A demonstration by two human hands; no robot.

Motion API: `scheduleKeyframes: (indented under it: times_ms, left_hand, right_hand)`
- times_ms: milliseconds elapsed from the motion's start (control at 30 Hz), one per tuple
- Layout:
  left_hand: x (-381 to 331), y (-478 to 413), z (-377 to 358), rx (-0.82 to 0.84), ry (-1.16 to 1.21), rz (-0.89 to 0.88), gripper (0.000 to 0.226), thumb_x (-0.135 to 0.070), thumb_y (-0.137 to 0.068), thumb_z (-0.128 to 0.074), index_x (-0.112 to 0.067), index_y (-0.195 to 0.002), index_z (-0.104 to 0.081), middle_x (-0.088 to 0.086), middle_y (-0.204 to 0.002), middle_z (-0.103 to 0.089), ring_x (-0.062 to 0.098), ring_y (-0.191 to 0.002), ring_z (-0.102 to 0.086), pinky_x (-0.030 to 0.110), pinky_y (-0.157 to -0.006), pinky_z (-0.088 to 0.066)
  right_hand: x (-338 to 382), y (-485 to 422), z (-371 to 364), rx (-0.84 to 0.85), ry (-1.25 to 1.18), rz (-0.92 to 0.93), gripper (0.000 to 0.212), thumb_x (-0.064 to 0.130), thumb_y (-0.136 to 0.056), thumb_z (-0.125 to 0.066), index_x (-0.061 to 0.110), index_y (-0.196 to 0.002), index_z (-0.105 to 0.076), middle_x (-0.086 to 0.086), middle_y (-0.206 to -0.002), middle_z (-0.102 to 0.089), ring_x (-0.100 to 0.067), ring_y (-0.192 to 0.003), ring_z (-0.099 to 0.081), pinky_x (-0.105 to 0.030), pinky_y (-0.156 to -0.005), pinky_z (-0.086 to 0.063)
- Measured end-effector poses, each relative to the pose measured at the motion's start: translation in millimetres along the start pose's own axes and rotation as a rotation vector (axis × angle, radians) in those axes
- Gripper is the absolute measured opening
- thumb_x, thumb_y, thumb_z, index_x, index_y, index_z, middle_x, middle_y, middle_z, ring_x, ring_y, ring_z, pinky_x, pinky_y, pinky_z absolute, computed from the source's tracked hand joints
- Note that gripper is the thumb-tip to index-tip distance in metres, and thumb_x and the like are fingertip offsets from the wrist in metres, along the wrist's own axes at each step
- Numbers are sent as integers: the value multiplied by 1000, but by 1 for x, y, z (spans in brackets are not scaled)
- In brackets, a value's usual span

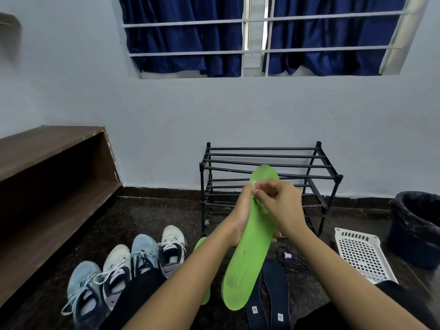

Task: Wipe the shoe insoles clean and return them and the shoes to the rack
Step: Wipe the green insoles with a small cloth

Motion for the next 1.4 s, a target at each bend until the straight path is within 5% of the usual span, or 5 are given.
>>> scheduleKeyframes:
  times_ms: [300, 667, 1000, 1233, 1400]
  left_hand:
    - [-8, -3, 27, -151, 93, -41, 67, -62, -94, -31, -10, -84, -71, 13, -73, -69, 25, -63, -61, 30, -59, -47]
    - [1, -4, -6, -29, 128, -43, 57, -52, -96, -26, -12, -91, -66, 12, -77, -64, 25, -68, -60, 31, -62, -49]
    - [-6, -12, 21, -133, 246, -86, 76, -59, -95, -30, -12, -58, -76, 9, -67, -70, 22, -57, -66, 31, -63, -49]
    - [-2, -5, -2, -52, 170, -54, 66, -59, -96, -25, -12, -86, -70, 13, -75, -65, 27, -64, -61, 31, -59, -49]
    - [-1, -4, -11, -25, 181, -81, 61, -56, -95, -27, -12, -84, -67, 10, -69, -66, 25, -61, -60, 30, -59, -47]
  right_hand:
    - [8, 18, -22, 210, -22, 27, 9, 10, -76, -76, 17, -82, -75, 9, -69, -70, 2, -63, -63, -7, -61, -45]
    - [-5, -1, 0, -47, 111, 51, 11, 10, -81, -70, 17, -89, -75, 8, -80, -68, 5, -69, -58, 1, -66, -38]
    - [5, 18, -17, 260, 79, 44, 8, 13, -78, -76, 20, -81, -75, 8, -71, -70, 0, -63, -61, -9, -61, -46]
    - [0, -1, 2, 114, 115, 45, 7, 9, -77, -75, 16, -80, -75, 11, -68, -65, 4, -58, -56, -3, -61, -40]
    - [2, -5, 10, 17, 131, 60, 9, 6, -78, -73, 15, -81, -75, 8, -71, -65, 5, -64, -56, -1, -63, -41]
Point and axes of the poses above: each hand's wrist, its own y-axis away from the middle knuckle, its own z-axis out of the back of the hand, x = y × z, the point moved 5 cm from there along -y, towards the middle knuckle
